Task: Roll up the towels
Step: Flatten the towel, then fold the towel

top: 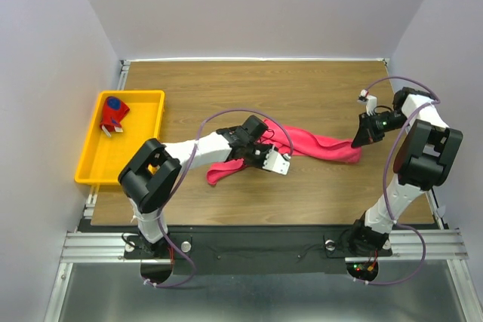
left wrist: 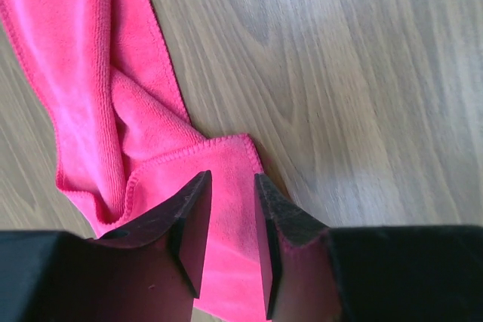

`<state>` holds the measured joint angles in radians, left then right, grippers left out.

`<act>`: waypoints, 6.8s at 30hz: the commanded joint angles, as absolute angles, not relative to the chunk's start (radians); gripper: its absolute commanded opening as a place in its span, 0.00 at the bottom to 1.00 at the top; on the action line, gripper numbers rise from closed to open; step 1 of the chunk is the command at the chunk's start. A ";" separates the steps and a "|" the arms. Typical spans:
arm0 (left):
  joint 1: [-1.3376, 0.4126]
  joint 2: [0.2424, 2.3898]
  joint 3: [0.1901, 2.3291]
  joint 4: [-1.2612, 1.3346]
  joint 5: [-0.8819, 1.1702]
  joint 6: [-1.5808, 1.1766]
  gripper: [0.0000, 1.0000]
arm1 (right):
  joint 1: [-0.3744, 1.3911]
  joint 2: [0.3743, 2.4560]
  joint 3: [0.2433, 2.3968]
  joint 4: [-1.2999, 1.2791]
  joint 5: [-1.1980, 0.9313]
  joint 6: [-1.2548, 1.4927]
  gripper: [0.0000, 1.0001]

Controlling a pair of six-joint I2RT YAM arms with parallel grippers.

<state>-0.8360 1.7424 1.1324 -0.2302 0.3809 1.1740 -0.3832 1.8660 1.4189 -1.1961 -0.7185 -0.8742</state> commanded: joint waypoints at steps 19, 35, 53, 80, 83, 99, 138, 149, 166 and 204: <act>-0.867 1.847 1.115 -0.114 0.314 1.227 0.38 | -0.383 1.876 1.424 -1.166 -0.727 -0.876 0.01; -0.867 1.784 1.118 -0.140 0.367 1.190 0.00 | -0.383 1.865 1.413 -1.161 -0.719 -0.877 0.01; -0.645 1.563 1.249 -0.379 0.441 0.922 0.31 | -0.388 1.862 1.568 -1.183 -0.747 -0.798 0.01; -0.900 1.959 1.344 -0.316 0.227 1.143 0.50 | -0.388 1.868 1.488 -1.178 -0.721 -0.847 0.01; -0.900 1.985 1.353 -0.321 0.219 1.150 0.44 | -0.390 1.867 1.488 -1.178 -0.716 -0.847 0.01; -0.847 1.823 1.408 -0.414 0.345 1.088 0.00 | -0.390 1.856 1.506 -1.178 -0.706 -0.839 0.01; -0.264 1.264 1.264 -0.367 0.666 0.592 0.00 | -0.393 1.775 1.757 -1.210 -0.761 -0.700 0.01; -0.226 1.030 1.198 -0.403 0.670 0.523 0.00 | -0.492 1.536 1.746 -1.250 -0.723 -0.753 0.01; -0.225 0.982 1.009 -0.238 0.492 0.298 0.00 | -0.511 1.576 1.623 -1.287 -0.723 -0.859 0.01; -0.025 1.459 0.980 -0.059 0.841 0.906 0.00 | -0.371 1.904 1.617 -1.130 -0.680 -0.899 0.01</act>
<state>-0.0551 1.5528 0.9943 0.0605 0.7624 0.6891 -0.3599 2.0136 1.6505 -1.1007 -0.7197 -0.7933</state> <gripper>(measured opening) 0.021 0.039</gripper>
